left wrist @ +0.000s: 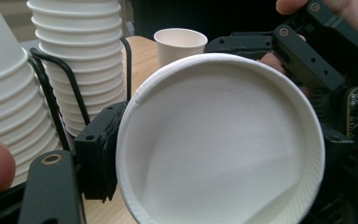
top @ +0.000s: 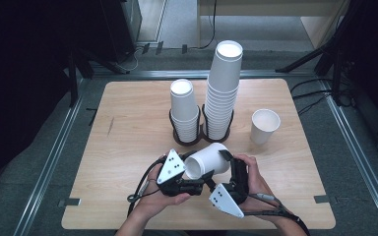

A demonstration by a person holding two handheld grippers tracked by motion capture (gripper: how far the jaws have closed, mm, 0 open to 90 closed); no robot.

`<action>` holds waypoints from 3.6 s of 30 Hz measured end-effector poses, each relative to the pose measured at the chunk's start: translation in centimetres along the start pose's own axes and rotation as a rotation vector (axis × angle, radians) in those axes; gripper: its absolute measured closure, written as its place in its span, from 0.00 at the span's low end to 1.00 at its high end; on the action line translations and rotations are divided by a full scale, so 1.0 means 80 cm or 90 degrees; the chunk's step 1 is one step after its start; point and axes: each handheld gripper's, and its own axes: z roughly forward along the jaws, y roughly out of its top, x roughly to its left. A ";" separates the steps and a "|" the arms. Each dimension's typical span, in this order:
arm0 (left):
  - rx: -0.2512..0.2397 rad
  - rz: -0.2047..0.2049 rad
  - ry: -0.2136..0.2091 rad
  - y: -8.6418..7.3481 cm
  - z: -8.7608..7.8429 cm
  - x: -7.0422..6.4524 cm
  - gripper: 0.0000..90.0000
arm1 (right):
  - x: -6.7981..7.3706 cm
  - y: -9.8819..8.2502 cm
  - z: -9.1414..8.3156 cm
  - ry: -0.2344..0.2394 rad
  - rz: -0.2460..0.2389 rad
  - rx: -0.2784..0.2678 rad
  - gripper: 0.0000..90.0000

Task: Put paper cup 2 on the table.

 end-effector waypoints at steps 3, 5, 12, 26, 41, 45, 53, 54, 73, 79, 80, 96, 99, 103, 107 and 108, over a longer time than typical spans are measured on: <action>-0.012 -0.004 0.014 0.001 -0.002 0.002 0.25 | -0.002 0.002 -0.001 -0.003 0.005 -0.003 0.00; -0.024 -0.012 0.018 0.001 -0.004 0.004 0.25 | -0.004 0.003 -0.002 -0.006 0.007 -0.007 0.00; -0.036 -0.021 0.033 0.002 -0.009 0.011 0.25 | -0.010 0.009 -0.008 -0.007 0.052 -0.017 0.00; -0.093 -0.041 0.065 0.006 -0.023 0.020 0.25 | -0.020 0.025 -0.015 -0.004 0.170 -0.032 0.00; -0.151 -0.044 0.077 0.005 -0.029 0.019 0.25 | -0.043 0.029 -0.016 0.013 0.466 -0.033 0.00; -0.166 -0.044 0.082 0.003 -0.029 0.019 0.25 | -0.046 0.032 -0.017 0.031 0.538 -0.039 0.00; -0.184 -0.046 0.083 0.001 -0.029 0.018 0.25 | -0.056 0.040 -0.019 0.051 0.687 -0.038 0.00; -0.186 -0.046 0.084 0.001 -0.029 0.018 0.25 | -0.056 0.040 -0.019 0.051 0.699 -0.037 0.00; -0.218 -0.042 0.093 -0.006 -0.026 0.013 0.25 | -0.066 0.046 -0.021 0.113 0.987 -0.078 0.00; -0.223 -0.040 0.092 -0.007 -0.024 0.010 0.25 | -0.067 0.045 -0.021 0.118 1.083 -0.065 0.00; -0.224 -0.040 0.093 -0.007 -0.024 0.009 0.25 | -0.067 0.044 -0.020 0.114 1.095 -0.065 0.00; -0.224 -0.033 0.099 -0.010 -0.018 0.001 0.25 | -0.066 0.027 -0.013 0.132 1.263 -0.027 0.00; -0.224 -0.029 0.099 -0.011 -0.016 -0.002 0.25 | -0.067 0.023 -0.012 0.139 1.291 -0.030 0.00; -0.226 -0.025 0.097 -0.011 -0.015 -0.005 0.25 | -0.066 0.017 -0.012 0.141 1.325 -0.031 0.00; -0.224 -0.022 0.096 -0.013 -0.012 -0.009 0.25 | -0.066 0.015 -0.011 0.159 1.357 -0.040 0.00; -0.223 -0.021 0.094 -0.013 -0.012 -0.010 0.25 | -0.066 0.015 -0.011 0.164 1.362 -0.039 0.00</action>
